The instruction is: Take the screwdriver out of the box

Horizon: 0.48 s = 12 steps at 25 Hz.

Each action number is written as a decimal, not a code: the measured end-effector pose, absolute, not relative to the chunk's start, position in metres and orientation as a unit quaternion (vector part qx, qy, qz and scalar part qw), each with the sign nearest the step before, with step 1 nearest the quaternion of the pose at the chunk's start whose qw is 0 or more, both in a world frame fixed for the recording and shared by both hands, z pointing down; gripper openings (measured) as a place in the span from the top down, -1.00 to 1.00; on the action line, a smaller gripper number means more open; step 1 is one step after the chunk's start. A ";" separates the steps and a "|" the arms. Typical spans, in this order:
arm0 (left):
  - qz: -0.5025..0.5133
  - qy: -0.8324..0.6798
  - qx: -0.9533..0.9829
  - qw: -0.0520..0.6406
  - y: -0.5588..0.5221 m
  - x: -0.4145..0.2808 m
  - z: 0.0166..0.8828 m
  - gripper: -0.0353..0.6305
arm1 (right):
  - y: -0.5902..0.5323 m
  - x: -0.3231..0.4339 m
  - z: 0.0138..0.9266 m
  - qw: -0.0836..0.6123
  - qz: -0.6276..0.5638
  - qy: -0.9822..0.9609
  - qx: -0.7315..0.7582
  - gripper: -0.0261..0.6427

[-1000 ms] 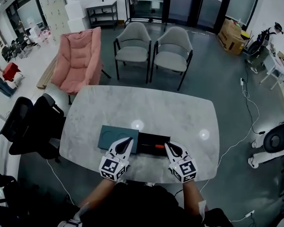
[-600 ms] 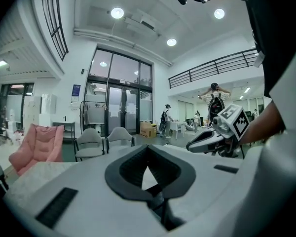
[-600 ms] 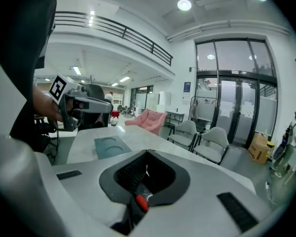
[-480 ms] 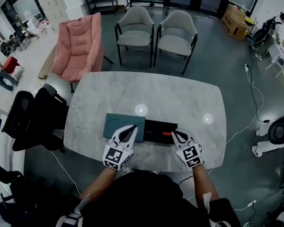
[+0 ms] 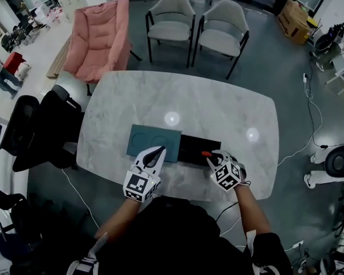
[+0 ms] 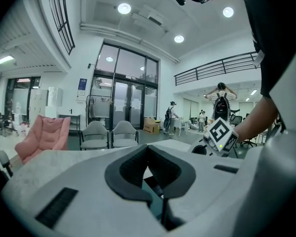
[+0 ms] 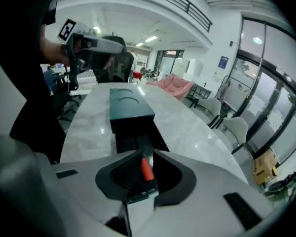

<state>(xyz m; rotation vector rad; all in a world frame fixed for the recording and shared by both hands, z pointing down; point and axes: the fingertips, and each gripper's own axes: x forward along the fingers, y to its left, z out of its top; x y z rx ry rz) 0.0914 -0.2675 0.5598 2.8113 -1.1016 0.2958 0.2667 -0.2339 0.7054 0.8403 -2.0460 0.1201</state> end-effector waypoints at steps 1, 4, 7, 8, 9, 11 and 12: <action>0.096 -0.365 0.924 0.057 -0.267 0.089 0.560 0.88 | -0.234 0.266 0.713 0.461 0.049 -0.822 0.329 0.62; 0.095 -0.373 0.921 0.063 -0.268 0.083 0.562 0.88 | -0.235 0.265 0.733 0.498 0.048 -0.810 0.305 0.50; 0.094 -0.381 0.918 0.066 -0.269 0.075 0.563 0.88 | -0.239 0.263 0.751 0.531 0.041 -0.799 0.278 0.49; 0.094 -0.383 0.917 0.067 -0.270 0.072 0.564 0.88 | -0.241 0.262 0.758 0.544 0.037 -0.795 0.266 0.49; 0.095 -0.385 0.916 0.067 -0.270 0.070 0.564 0.88 | -0.241 0.262 0.765 0.557 0.033 -0.790 0.253 0.49; 0.095 -0.390 0.914 0.066 -0.270 0.065 0.563 0.88 | -0.240 0.263 0.776 0.580 0.027 -0.781 0.230 0.49; 0.094 -0.393 0.912 0.068 -0.270 0.062 0.562 0.88 | -0.240 0.263 0.780 0.589 0.024 -0.777 0.220 0.49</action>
